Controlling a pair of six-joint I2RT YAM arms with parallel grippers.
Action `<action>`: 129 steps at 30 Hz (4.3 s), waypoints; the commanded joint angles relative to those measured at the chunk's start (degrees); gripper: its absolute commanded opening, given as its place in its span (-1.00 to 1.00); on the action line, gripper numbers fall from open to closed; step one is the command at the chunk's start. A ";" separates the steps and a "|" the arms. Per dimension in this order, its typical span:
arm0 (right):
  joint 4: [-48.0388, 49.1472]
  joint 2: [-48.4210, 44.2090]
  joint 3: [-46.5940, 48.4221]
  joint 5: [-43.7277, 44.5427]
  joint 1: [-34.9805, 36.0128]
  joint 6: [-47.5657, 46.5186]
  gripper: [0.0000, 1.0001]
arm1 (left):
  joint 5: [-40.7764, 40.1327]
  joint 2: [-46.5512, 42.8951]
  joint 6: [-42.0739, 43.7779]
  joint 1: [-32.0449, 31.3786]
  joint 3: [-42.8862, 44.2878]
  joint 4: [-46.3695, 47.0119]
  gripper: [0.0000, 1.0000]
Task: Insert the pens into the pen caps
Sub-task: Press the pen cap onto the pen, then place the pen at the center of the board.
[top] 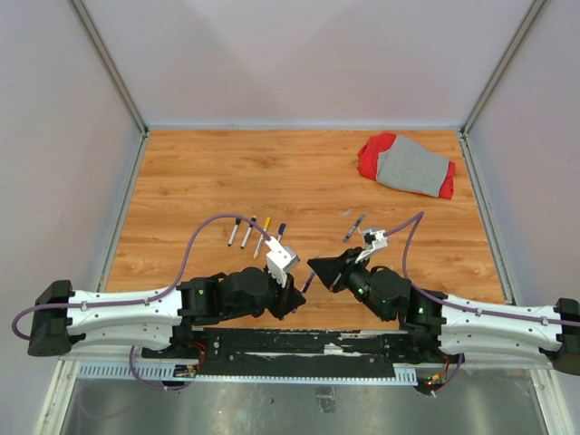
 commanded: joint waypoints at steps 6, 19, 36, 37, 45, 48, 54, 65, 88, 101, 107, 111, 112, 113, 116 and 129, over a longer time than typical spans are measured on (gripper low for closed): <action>-4.85 5.30 -8.86 -15.19 4.37 4.49 -0.99 | -8.68 -1.47 0.43 1.32 7.37 26.41 -0.99; -11.89 5.15 -5.50 -6.77 8.37 -1.02 -0.99 | -8.45 -0.52 0.79 1.32 8.05 26.14 -0.99; -8.52 -2.28 -4.98 -6.01 5.94 5.91 -0.99 | -8.84 -0.43 -2.24 1.36 0.03 28.51 -0.99; -7.24 -1.93 -5.70 -7.24 5.84 6.90 -0.99 | -9.00 -0.29 -1.98 1.33 0.25 28.55 -0.99; -10.48 1.44 -2.43 -7.52 5.87 3.23 -0.97 | -9.25 1.44 -0.27 1.32 2.24 28.13 -0.99; -13.27 -0.16 -0.07 -3.48 5.88 -0.97 -0.77 | -9.42 1.46 -1.12 1.32 1.56 27.62 -0.99; -17.27 -4.02 6.37 6.30 5.88 -10.91 -0.17 | -9.30 1.91 -3.40 1.32 -1.97 25.78 -0.99; -27.69 -8.63 13.47 17.34 4.21 -21.47 0.17 | -12.00 0.39 -8.77 1.35 -6.33 15.77 -0.99; -40.91 -3.06 13.76 -33.92 -41.92 -16.33 0.98 | -8.10 11.29 -7.60 10.70 4.19 -3.59 -0.99; -44.44 -5.85 12.00 -27.60 -41.86 -18.54 0.97 | -4.70 20.08 -2.62 16.01 11.74 -11.02 -0.99; -46.00 -4.22 12.17 -28.93 -41.88 -17.23 0.97 | -1.58 27.12 -1.02 18.23 16.61 -14.96 -0.99; -45.47 -5.51 10.82 -27.50 -41.91 -14.66 0.97 | -1.71 30.16 -0.64 18.99 18.73 -16.15 -0.99; -44.87 -6.13 10.14 -27.52 -41.92 -14.30 0.97 | -1.75 30.74 -0.56 19.21 19.16 -16.50 -0.99; -44.29 -6.74 9.44 -27.70 -41.93 -13.93 0.96 | -1.58 31.33 -0.40 19.43 19.55 -16.83 -0.99; -42.85 -8.75 7.33 -28.25 -41.88 -12.88 0.97 | -0.68 33.07 0.34 20.60 20.60 -17.28 -0.99; -42.10 -12.65 5.93 -30.60 -41.87 -15.61 0.97 | 1.25 41.90 1.08 24.36 24.49 -18.59 -0.97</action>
